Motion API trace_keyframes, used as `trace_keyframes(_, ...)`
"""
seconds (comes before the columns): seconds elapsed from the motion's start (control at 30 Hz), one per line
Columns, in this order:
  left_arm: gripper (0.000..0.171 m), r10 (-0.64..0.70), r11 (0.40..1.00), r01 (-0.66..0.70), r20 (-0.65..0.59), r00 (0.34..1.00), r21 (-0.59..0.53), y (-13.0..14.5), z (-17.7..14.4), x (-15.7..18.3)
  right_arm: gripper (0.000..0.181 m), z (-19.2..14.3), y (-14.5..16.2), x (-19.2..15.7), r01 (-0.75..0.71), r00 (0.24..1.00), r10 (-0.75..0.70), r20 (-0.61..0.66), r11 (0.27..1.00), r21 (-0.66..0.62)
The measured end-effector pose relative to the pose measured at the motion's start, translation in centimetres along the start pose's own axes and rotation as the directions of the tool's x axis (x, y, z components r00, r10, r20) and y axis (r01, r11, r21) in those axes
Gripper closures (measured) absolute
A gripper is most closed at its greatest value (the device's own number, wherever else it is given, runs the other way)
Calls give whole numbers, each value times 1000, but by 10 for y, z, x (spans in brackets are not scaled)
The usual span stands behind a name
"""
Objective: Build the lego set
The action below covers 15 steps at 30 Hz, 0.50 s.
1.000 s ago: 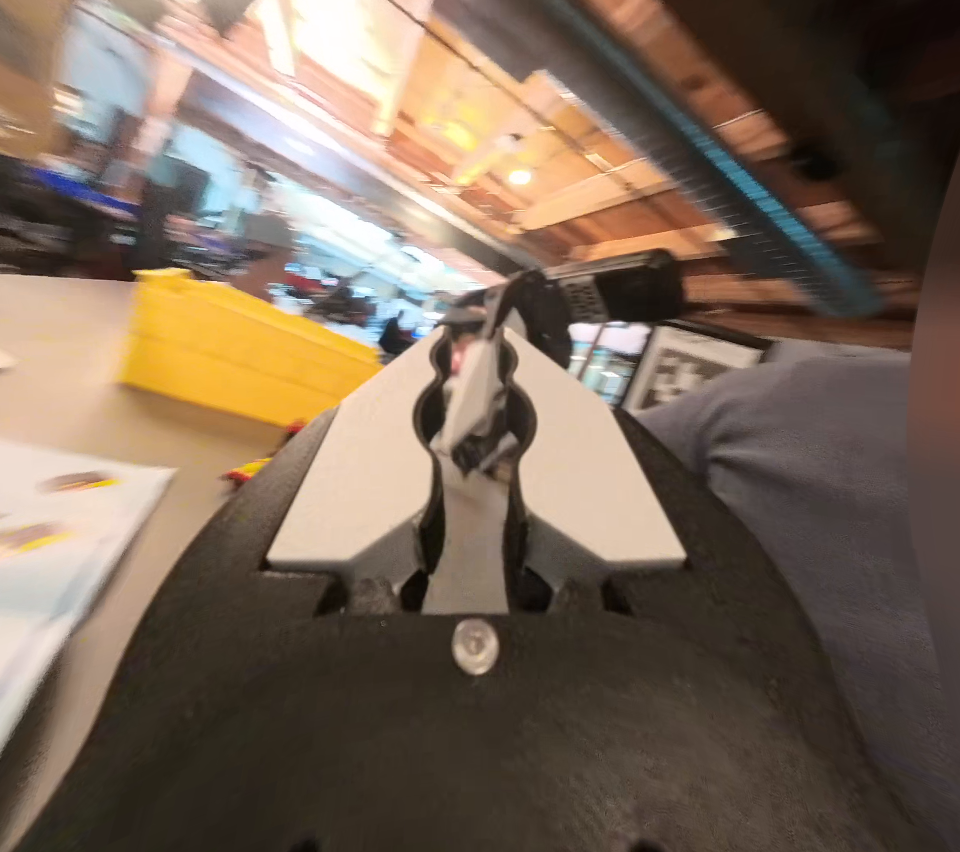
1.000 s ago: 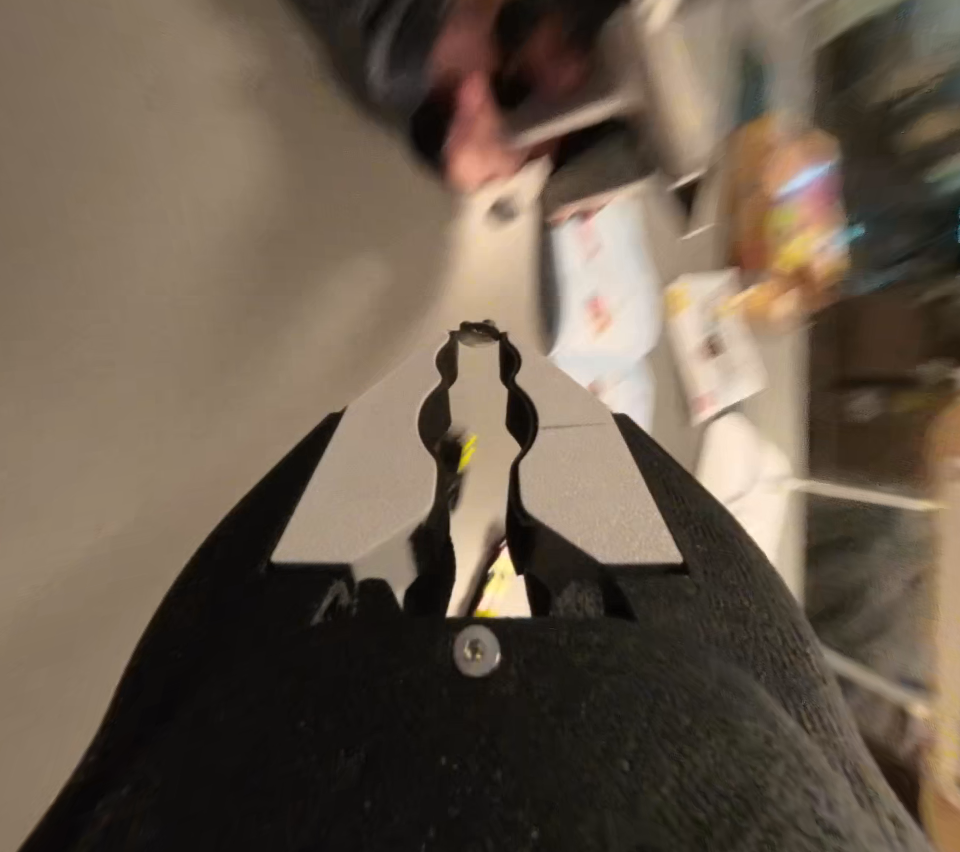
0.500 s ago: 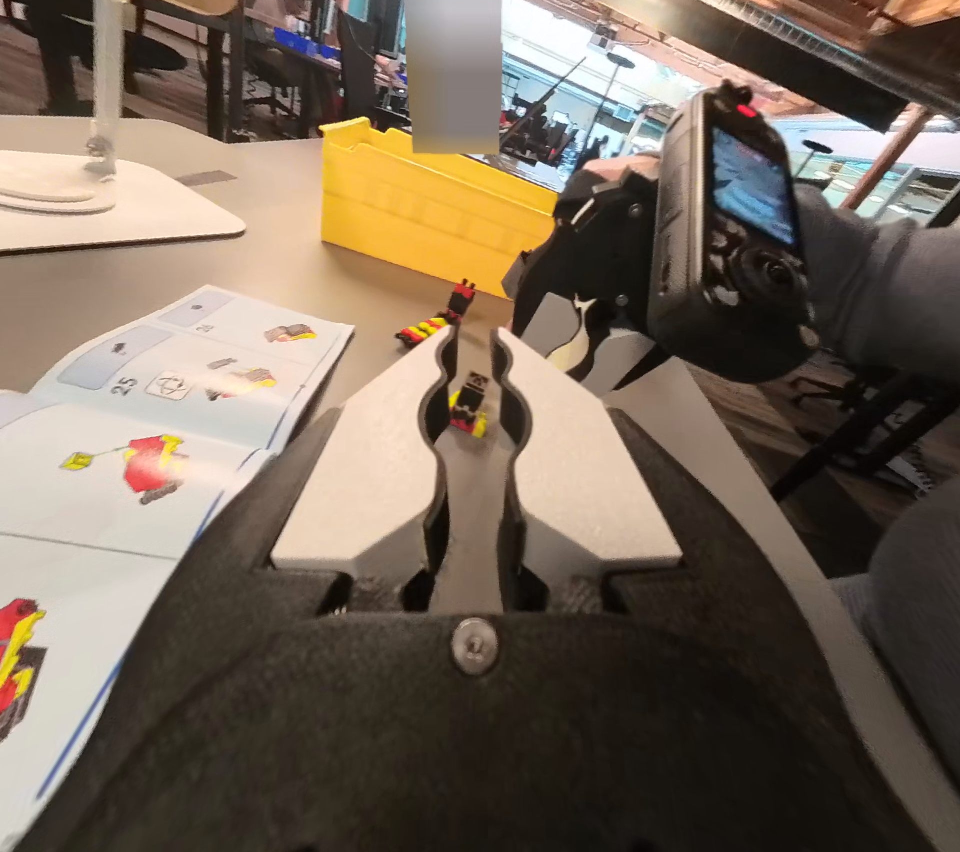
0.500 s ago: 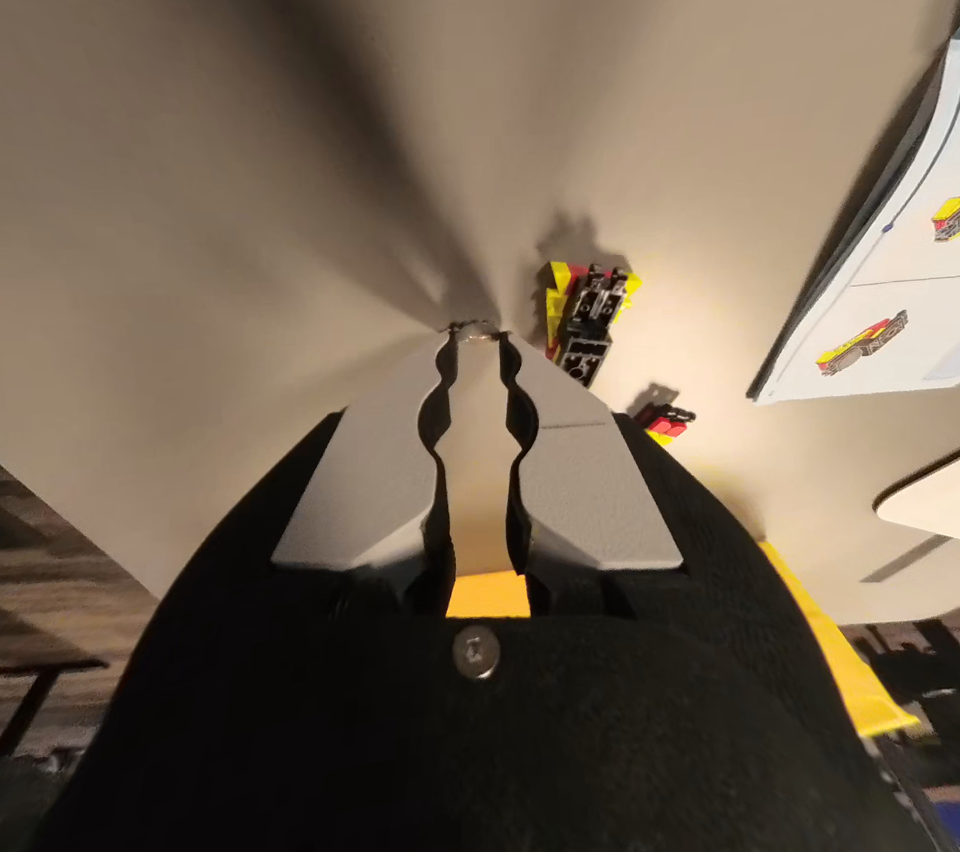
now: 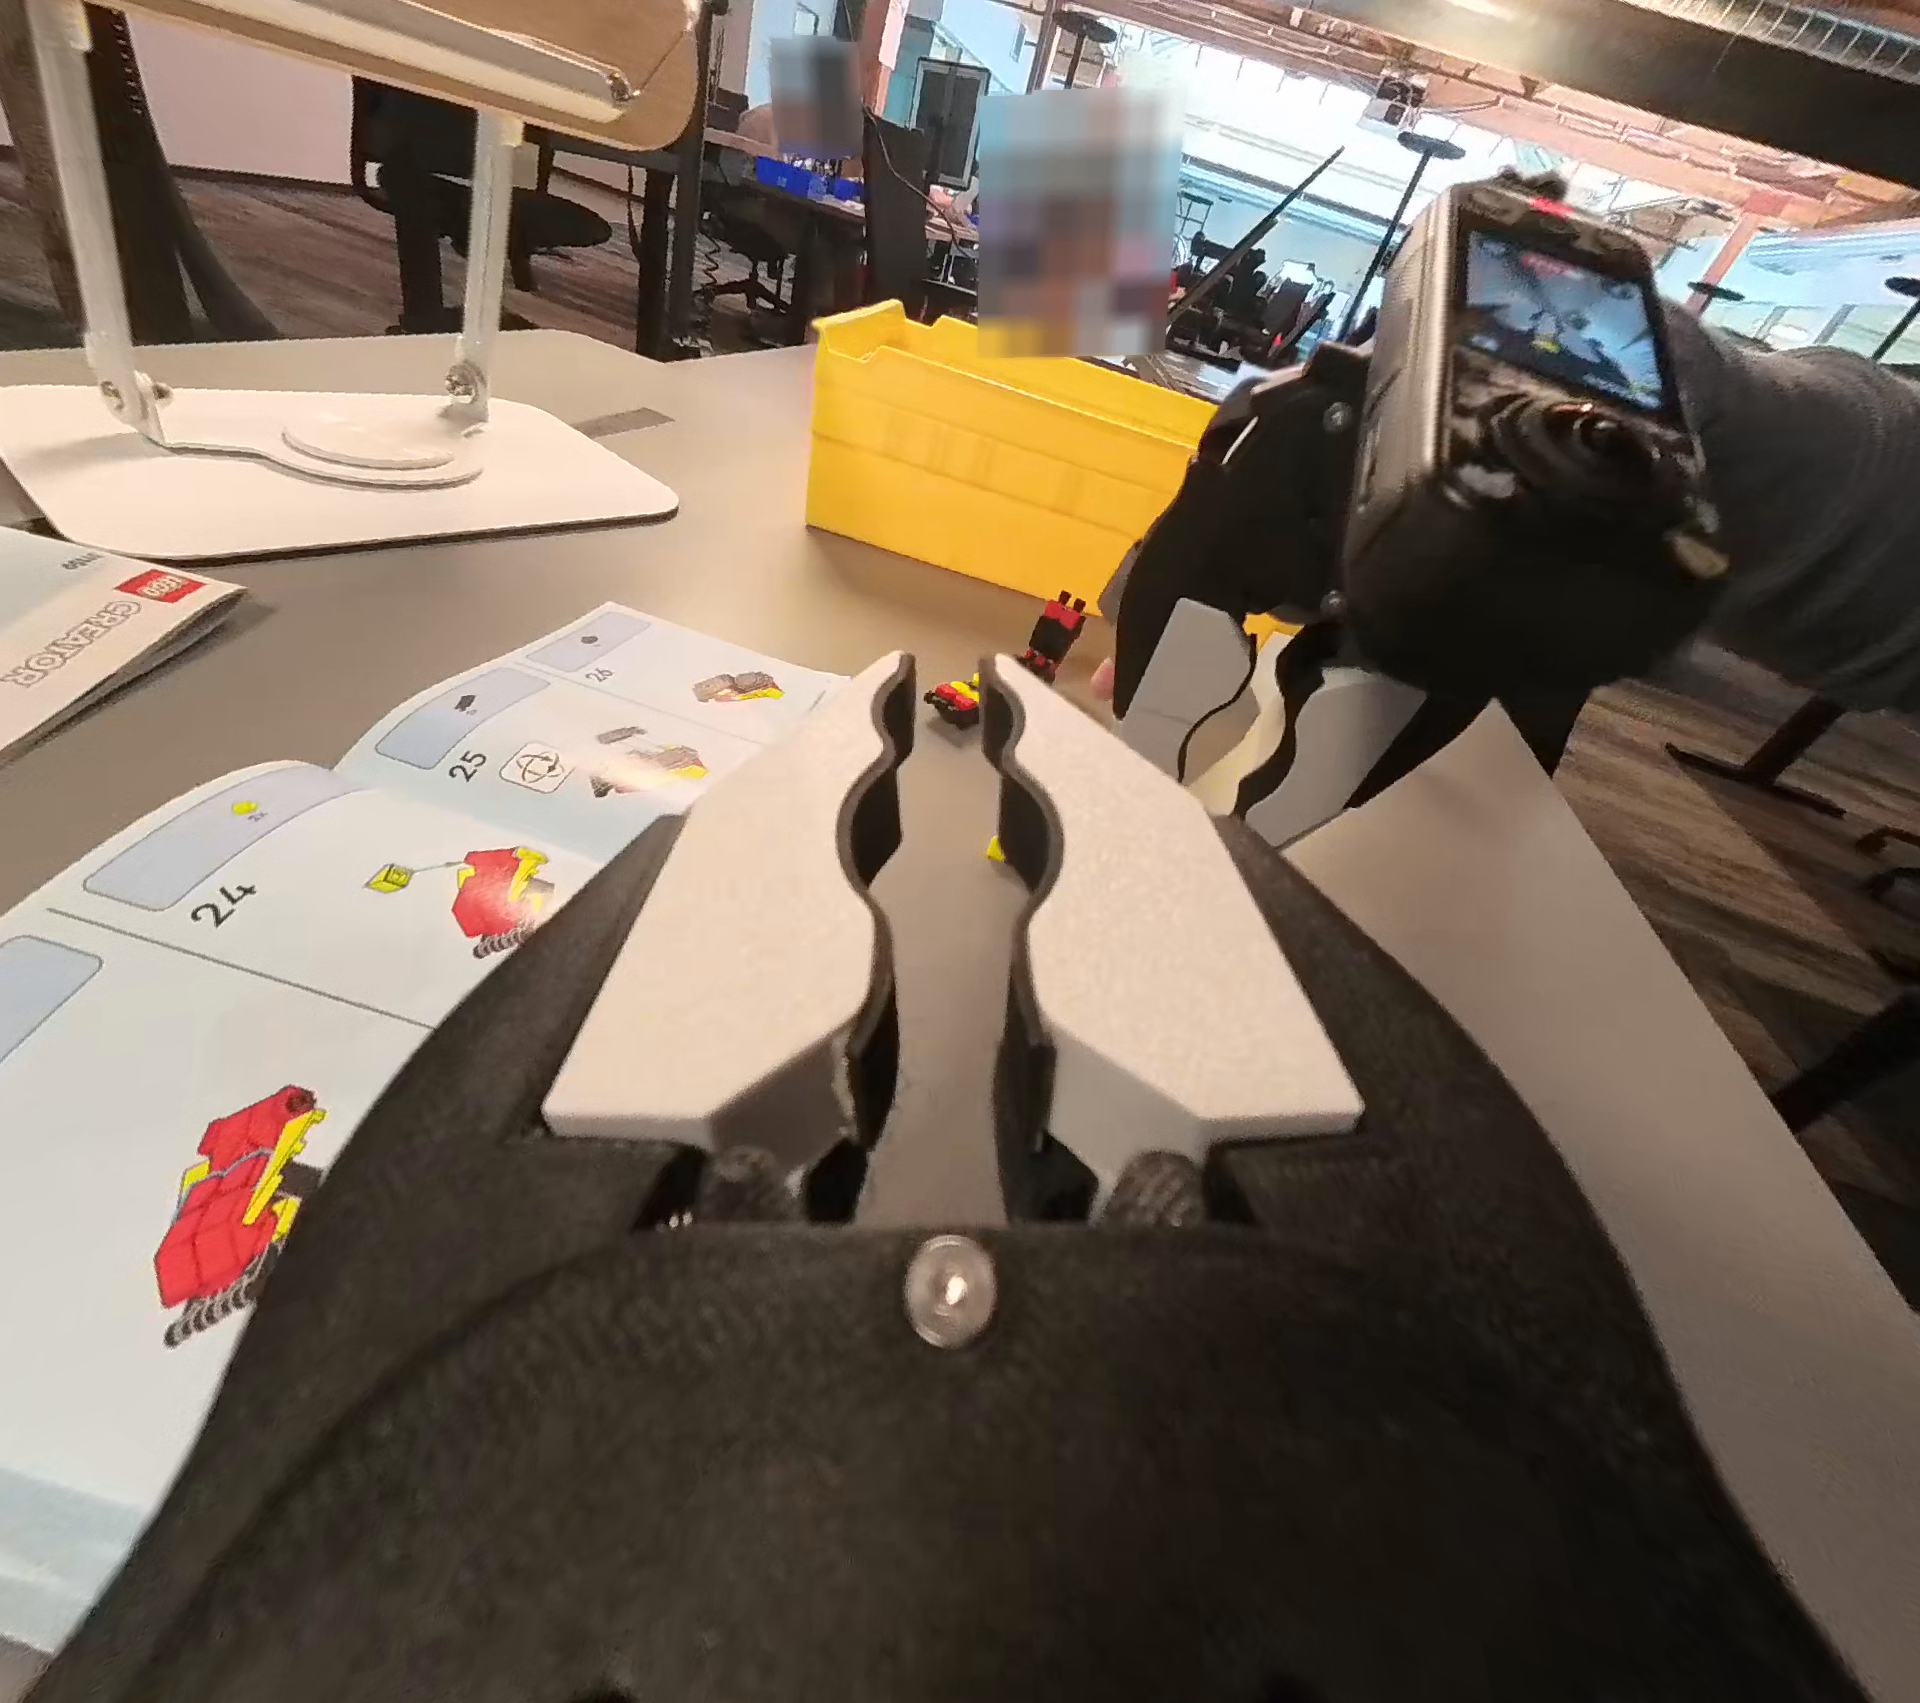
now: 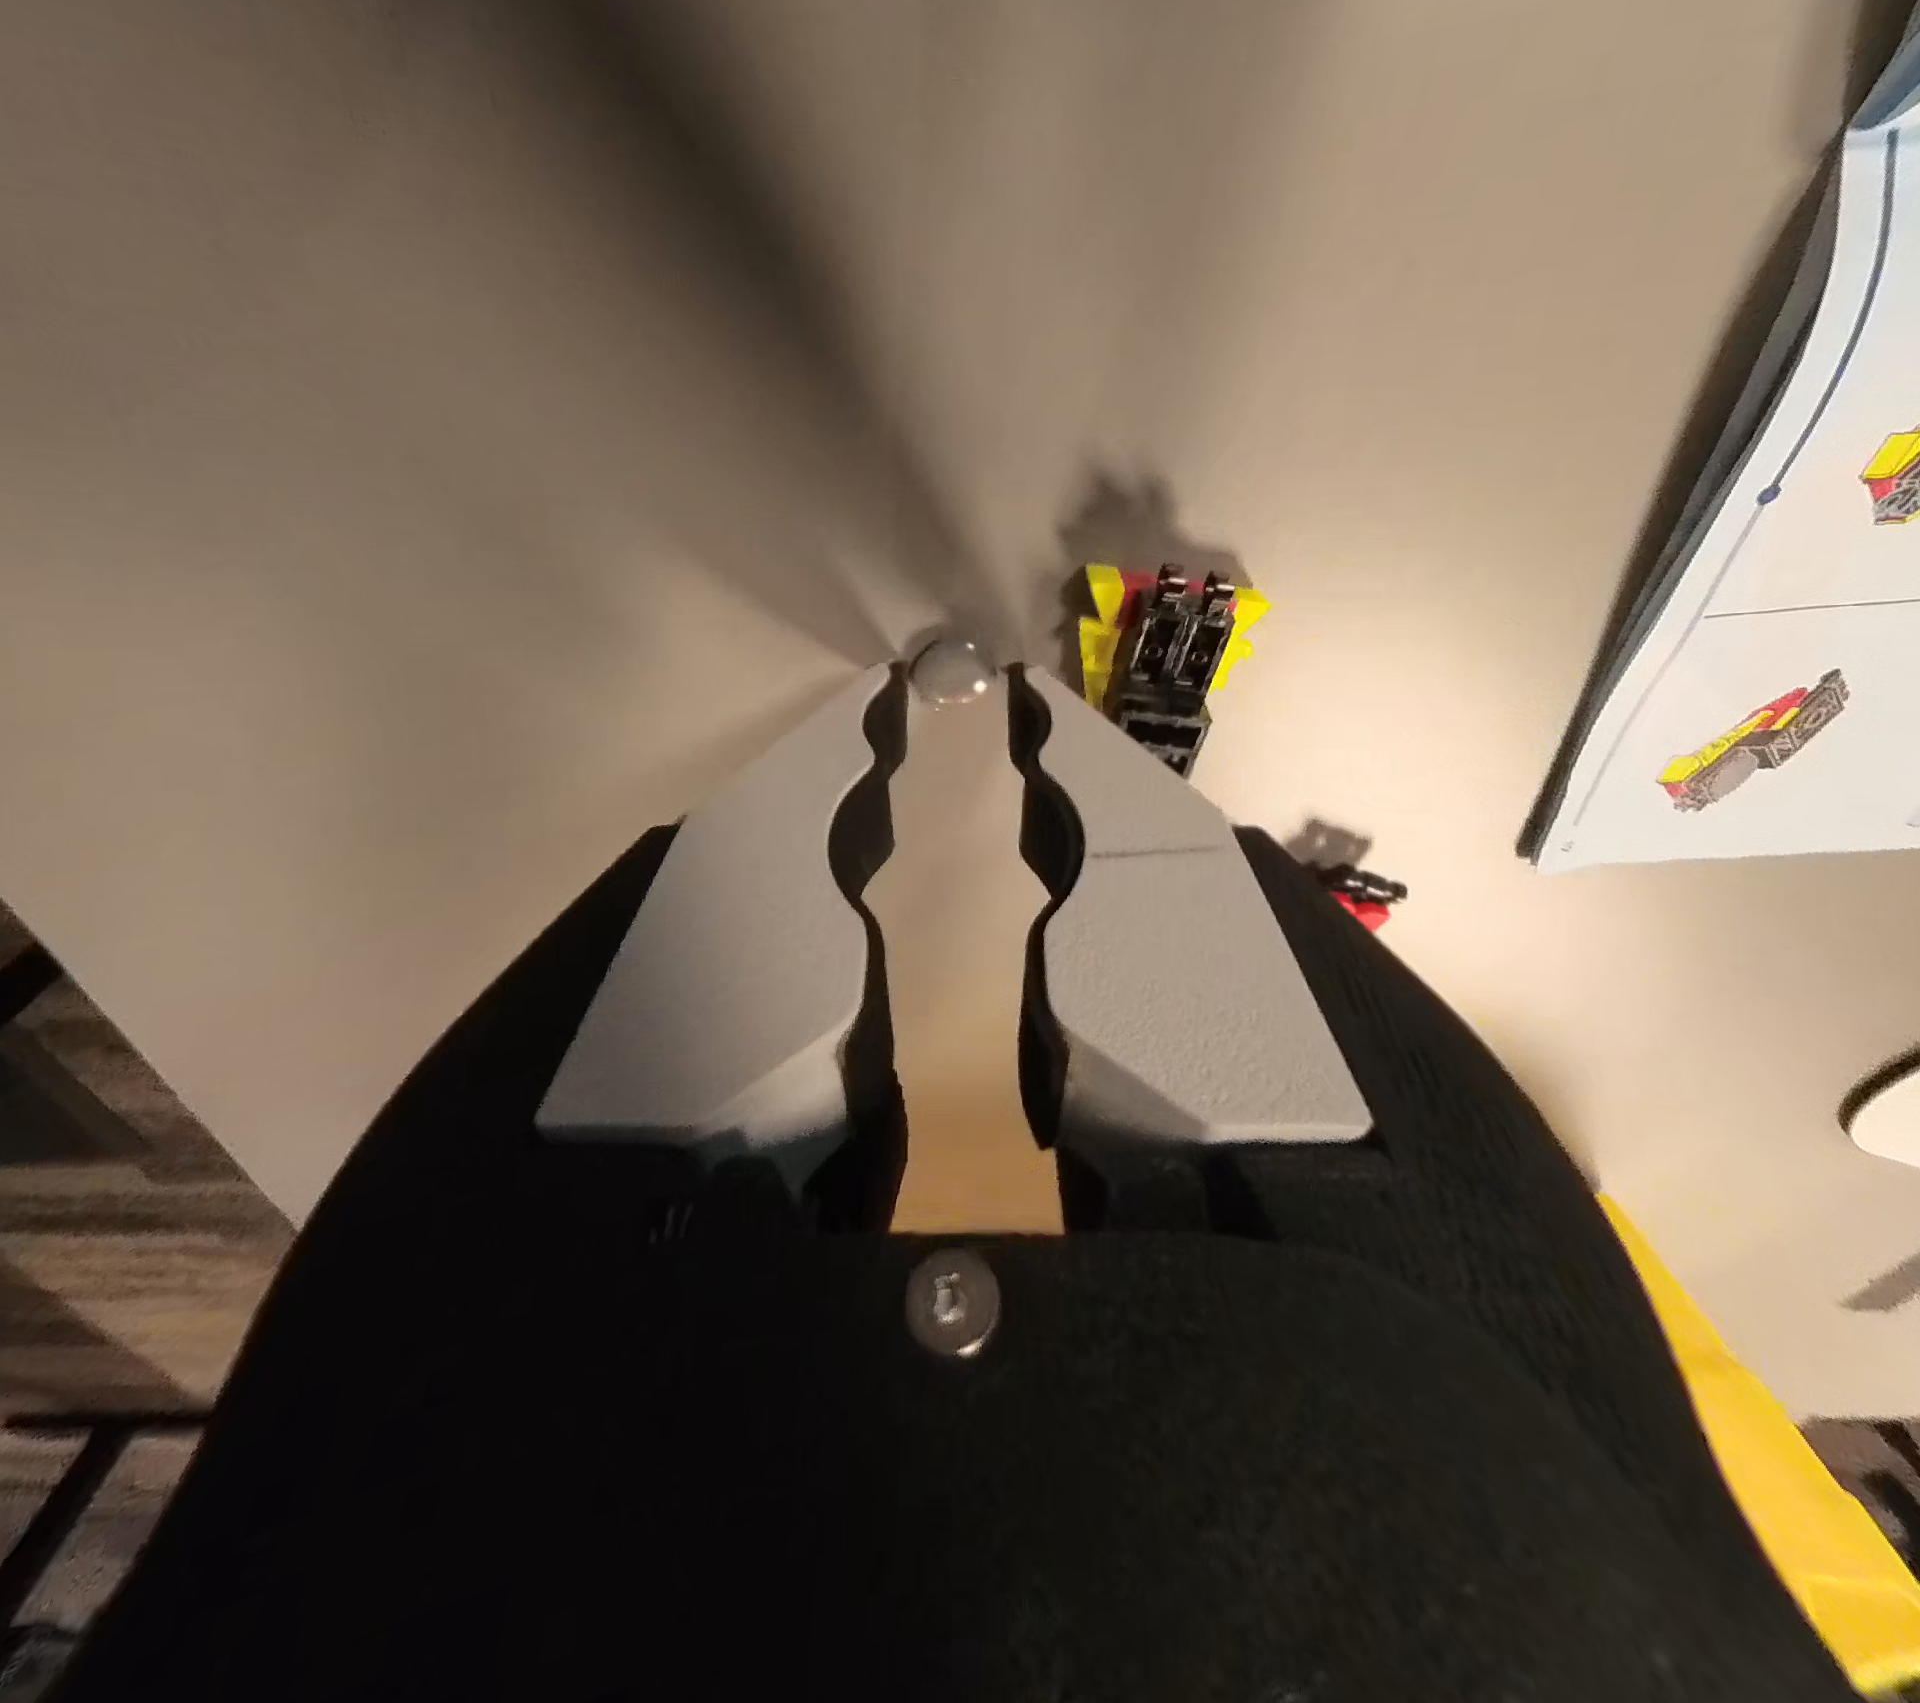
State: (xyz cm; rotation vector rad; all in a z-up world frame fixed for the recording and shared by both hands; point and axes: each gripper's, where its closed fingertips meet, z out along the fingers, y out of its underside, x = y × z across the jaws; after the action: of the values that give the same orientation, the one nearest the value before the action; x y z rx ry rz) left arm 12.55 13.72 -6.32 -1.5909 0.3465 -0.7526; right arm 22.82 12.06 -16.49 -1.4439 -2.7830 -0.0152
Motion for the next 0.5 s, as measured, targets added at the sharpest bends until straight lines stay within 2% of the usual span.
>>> trace_keyframes(0.23, 161, -25, 1000, 25, -4, 1000, 5, -1, 0, -2, 168, 0, 1, 0, -52, 998, 51, 23, 998, 34)
trace_keyframes(0.5, 161, -3, 1000, 3, -5, 1000, -8, 1, 1, 0, 164, -2, 3, -1, -53, 999, 53, -2, 998, 42)
